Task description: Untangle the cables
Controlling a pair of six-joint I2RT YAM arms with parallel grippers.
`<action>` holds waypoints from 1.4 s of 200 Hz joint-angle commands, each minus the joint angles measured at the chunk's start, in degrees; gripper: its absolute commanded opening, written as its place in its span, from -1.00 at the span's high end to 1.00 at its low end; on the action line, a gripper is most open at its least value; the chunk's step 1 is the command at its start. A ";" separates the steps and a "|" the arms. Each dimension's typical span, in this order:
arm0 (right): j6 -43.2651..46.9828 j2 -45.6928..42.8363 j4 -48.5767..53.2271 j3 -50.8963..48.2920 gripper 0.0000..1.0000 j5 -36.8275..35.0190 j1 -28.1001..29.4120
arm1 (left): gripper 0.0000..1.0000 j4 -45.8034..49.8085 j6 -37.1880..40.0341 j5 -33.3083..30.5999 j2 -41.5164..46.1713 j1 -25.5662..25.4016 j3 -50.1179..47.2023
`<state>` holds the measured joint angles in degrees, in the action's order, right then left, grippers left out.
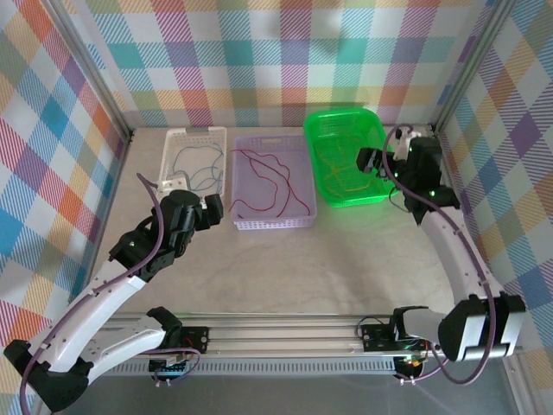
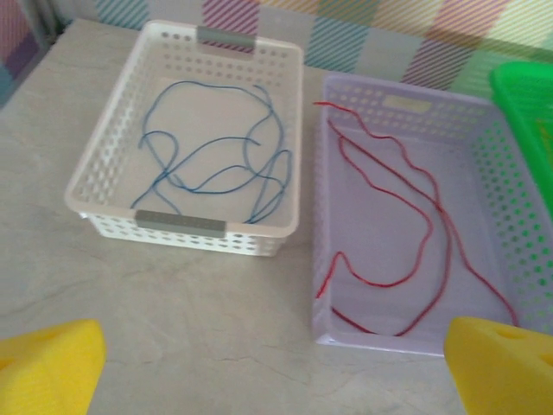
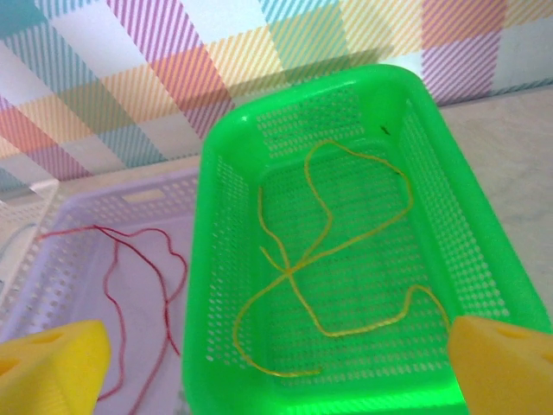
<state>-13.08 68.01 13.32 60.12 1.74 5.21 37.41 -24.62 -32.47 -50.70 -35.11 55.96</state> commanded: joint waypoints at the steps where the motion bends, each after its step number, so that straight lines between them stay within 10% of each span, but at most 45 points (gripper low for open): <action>1: 5.77 -3.73 -3.28 -5.33 -0.99 -6.28 -0.03 | -1.00 -0.58 1.59 -5.42 0.87 0.84 -3.50; 43: 8.29 -3.31 -16.49 -20.89 -0.99 -15.36 -0.30 | -1.00 -8.36 3.79 -10.02 7.47 1.35 -13.38; 149: 14.23 21.37 -72.84 -41.25 -0.99 -6.73 -2.15 | -1.00 -15.25 7.03 -11.06 5.98 5.83 -20.01; 203: 11.87 19.94 -63.65 -37.96 -0.99 -5.34 -4.00 | -1.00 -20.97 7.25 -7.81 -2.30 14.37 -20.31; 280: 11.81 19.71 -63.07 -37.79 -0.99 -5.98 -3.86 | -1.00 -56.49 18.21 1.62 -22.69 24.69 -27.20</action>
<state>-1.21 88.40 -47.57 21.17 -5.08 1.50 -3.44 -10.48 -36.42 -69.69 -12.93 32.03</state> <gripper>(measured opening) 0.996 0.998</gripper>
